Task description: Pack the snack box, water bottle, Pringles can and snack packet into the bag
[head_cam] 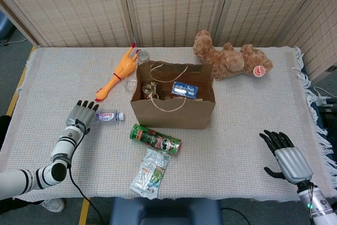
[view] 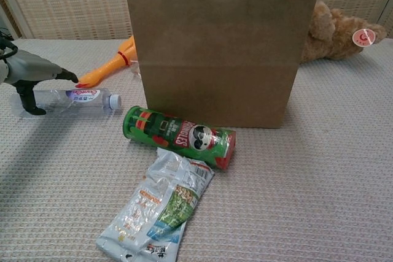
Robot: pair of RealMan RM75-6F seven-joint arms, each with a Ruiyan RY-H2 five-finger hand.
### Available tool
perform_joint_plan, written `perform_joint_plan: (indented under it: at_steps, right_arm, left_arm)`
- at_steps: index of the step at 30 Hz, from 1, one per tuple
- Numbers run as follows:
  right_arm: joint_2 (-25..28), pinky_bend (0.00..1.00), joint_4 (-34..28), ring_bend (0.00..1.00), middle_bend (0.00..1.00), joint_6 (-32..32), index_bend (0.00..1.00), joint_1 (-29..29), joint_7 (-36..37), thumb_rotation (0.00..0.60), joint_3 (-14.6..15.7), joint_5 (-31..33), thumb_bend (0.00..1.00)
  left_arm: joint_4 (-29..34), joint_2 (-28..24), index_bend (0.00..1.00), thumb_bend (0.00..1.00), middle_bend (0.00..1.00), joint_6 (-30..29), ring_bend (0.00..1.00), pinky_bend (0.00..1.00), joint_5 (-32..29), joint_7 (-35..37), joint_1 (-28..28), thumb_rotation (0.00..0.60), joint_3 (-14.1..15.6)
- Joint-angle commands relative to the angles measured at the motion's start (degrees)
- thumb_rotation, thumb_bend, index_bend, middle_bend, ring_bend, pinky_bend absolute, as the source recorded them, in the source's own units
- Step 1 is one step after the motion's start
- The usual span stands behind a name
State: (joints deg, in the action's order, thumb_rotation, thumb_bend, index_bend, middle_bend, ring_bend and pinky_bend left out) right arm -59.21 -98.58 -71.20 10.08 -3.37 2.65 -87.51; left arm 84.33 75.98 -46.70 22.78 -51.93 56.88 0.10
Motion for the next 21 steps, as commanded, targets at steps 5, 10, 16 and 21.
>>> perform_joint_plan:
  at_steps: [5, 10, 16, 21]
  right_arm:
    - [0.0, 0.00, -0.2, 0.00, 0.00, 0.5, 0.05, 0.2, -0.2, 0.600, -0.1, 0.5, 0.13]
    - [0.0, 0.00, -0.3, 0.00, 0.00, 0.6, 0.05, 0.3, -0.3, 0.600, -0.2, 0.8, 0.13]
    - [0.0, 0.00, -0.3, 0.00, 0.00, 0.3, 0.05, 0.1, -0.1, 0.600, -0.1, 0.6, 0.13]
    - [0.0, 0.00, -0.2, 0.00, 0.00, 0.0, 0.05, 0.0, 0.0, 0.600, 0.0, 0.4, 0.13]
  left_arm:
    - [-7.4, 4.5, 0.00, 0.32, 0.00, 3.5, 0.00, 0.12, 0.0, 2.6, 1.2, 0.600, 1.0]
    - [-10.4, 6.5, 0.20, 0.38, 0.16, 3.3, 0.13, 0.29, 2.3, 4.6, 0.4, 0.600, 1.7]
    - [-10.9, 6.6, 0.54, 0.56, 0.56, -1.0, 0.53, 0.63, 8.2, 8.2, -2.3, 0.600, 1.8]
    - [-6.6, 2.6, 0.56, 0.57, 0.58, -4.4, 0.55, 0.63, 9.3, 10.2, -3.7, 0.600, 0.5]
